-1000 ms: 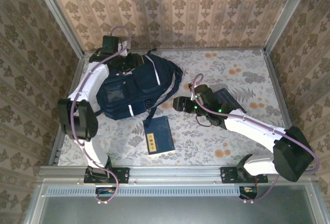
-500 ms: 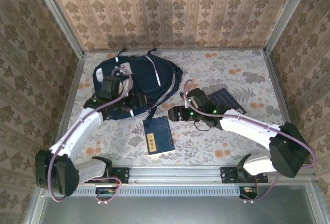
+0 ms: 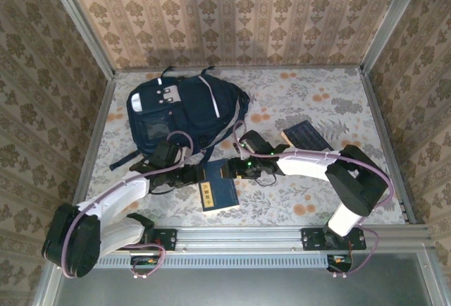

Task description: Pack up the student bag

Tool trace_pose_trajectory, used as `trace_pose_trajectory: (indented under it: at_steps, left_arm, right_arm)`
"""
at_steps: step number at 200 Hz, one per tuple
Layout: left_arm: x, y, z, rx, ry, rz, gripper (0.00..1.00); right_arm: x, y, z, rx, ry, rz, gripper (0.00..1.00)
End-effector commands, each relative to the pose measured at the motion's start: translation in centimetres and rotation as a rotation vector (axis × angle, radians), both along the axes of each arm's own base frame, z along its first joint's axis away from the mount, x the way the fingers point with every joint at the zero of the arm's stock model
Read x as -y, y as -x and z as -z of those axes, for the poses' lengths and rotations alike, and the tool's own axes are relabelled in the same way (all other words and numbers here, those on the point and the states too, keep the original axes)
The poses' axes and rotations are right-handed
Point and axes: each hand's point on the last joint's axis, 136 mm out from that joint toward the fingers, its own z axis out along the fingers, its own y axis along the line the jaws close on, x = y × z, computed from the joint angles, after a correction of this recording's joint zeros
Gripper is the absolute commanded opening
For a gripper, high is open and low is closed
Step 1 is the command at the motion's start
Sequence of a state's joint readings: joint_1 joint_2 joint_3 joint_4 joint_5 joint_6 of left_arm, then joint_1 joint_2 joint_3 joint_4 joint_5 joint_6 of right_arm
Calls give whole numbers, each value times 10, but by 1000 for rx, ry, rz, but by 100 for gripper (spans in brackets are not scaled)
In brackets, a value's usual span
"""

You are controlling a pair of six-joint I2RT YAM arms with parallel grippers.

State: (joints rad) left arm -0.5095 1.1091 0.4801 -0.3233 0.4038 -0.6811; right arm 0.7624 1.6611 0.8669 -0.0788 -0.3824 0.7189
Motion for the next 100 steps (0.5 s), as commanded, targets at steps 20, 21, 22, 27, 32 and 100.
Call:
trace_pose_trajectory:
  at_steps: [20, 21, 22, 27, 32, 100]
  left_arm:
    - [13, -6, 12, 4, 36, 29, 48]
    - [13, -6, 12, 3, 35, 29, 47]
    - [13, -6, 12, 3, 36, 29, 47]
    - [13, -5, 14, -1, 36, 30, 47]
    - [13, -4, 15, 1, 35, 30, 47]
    - [7, 7, 31, -23, 14, 44, 41]
  right_arm:
    - [-7, -3, 10, -36, 10, 11, 66]
    - [-7, -2, 10, -37, 11, 11, 66]
    - [-7, -2, 11, -39, 10, 10, 66]
    - [-7, -2, 14, -46, 12, 11, 66]
    - [-7, -2, 15, -52, 12, 12, 66]
    - [-14, 3, 26, -96, -32, 16, 65]
